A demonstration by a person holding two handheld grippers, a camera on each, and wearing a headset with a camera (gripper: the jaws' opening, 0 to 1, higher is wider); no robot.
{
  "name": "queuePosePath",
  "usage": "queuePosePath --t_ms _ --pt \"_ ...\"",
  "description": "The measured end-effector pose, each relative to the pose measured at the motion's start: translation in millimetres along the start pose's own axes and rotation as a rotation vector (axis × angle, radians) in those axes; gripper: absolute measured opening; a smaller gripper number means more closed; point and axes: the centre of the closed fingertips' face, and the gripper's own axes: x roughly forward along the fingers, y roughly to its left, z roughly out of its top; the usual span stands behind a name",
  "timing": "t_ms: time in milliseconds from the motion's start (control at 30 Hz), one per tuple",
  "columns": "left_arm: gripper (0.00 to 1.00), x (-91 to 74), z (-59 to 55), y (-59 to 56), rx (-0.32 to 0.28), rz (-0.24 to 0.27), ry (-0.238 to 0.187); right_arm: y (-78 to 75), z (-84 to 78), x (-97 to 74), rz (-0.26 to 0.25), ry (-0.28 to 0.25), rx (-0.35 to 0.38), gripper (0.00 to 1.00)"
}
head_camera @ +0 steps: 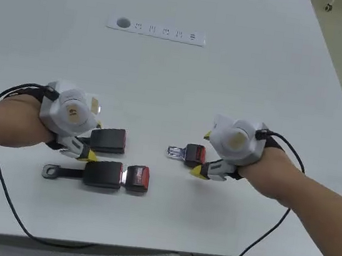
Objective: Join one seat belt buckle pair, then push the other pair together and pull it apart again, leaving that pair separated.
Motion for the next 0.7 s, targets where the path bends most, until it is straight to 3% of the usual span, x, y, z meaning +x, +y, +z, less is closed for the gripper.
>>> queuePosePath --t_ms 133,267,400,567,700 --pt "0.49 -21.7 -3.1 1.8 -0.051 0.061 -0.039 13.3 3.3 -16.6 -0.043 -0.029 0.034 0.57" --pt "0.5 -42.1 -13.6 -4.3 -0.102 0.111 -0.069 31.8 6.3 -24.9 -0.045 -0.054 0.074 0.61" --pt "0.54 -57.2 -29.3 -23.3 -0.143 0.136 -0.079 47.8 3.8 -29.1 -0.058 -0.071 0.105 0.66" --pt "0.62 -65.4 -49.0 -42.0 -0.201 0.138 -0.09 56.2 1.0 -36.8 -0.091 -0.1 0.18 0.73" --pt "0.68 -69.8 -62.7 -53.1 -0.308 0.145 -0.106 61.7 1.2 -44.8 -0.108 -0.134 0.236 0.8"
